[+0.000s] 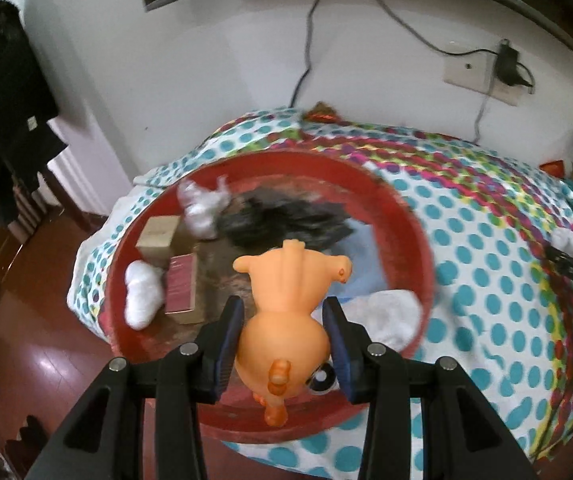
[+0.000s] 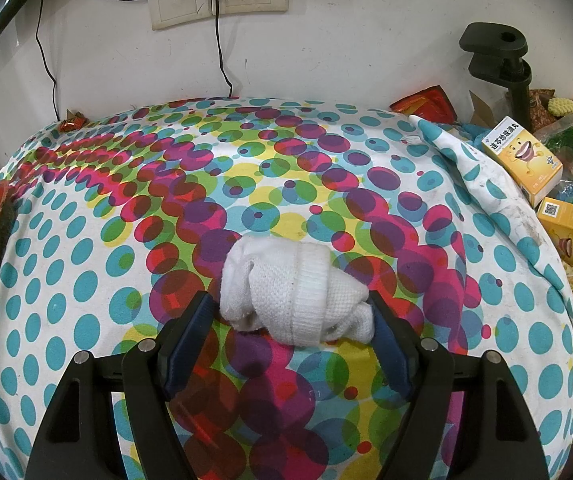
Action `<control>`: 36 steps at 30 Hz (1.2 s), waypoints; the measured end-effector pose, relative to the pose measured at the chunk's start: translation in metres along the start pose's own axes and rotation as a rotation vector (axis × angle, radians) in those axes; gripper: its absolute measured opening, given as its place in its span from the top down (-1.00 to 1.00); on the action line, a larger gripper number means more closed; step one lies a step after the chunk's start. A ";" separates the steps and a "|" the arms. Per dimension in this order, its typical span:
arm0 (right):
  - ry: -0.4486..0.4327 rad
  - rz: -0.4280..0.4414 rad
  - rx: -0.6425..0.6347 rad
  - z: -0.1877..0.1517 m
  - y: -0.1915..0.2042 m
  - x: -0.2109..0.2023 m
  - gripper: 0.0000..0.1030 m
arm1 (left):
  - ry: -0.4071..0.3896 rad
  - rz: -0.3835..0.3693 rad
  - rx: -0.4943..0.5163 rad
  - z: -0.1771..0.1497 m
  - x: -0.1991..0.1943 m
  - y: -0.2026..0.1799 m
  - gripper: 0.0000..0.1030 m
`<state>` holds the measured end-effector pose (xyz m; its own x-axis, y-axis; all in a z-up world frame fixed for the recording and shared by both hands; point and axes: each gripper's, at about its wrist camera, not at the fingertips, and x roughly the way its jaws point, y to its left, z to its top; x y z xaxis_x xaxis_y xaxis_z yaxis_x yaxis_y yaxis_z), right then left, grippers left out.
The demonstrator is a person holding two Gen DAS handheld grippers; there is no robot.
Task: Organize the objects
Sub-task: 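Carry the orange toy into the red tray and open the left tool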
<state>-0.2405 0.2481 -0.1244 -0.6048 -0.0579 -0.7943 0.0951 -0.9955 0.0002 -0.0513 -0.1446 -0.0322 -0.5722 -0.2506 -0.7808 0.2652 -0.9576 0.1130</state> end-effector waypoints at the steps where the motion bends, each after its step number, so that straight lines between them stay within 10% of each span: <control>1: 0.000 -0.002 -0.001 0.000 0.000 0.000 -0.45 | 0.007 0.001 -0.009 -0.001 0.003 0.006 0.19; 23: 0.002 -0.010 0.000 0.000 -0.002 0.000 -0.47 | 0.176 0.019 -0.065 -0.008 0.074 0.056 0.13; 31: 0.001 -0.007 0.000 0.000 -0.003 0.000 -0.48 | 0.168 0.021 -0.034 0.008 0.057 0.056 -0.32; 36: -0.012 -0.003 -0.010 0.000 -0.002 -0.001 -0.10 | 0.127 0.029 0.006 0.015 0.032 0.066 -0.32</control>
<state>-0.2401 0.2499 -0.1230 -0.6141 -0.0557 -0.7872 0.1013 -0.9948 -0.0087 -0.0640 -0.2177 -0.0405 -0.4614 -0.2586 -0.8487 0.2756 -0.9510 0.1399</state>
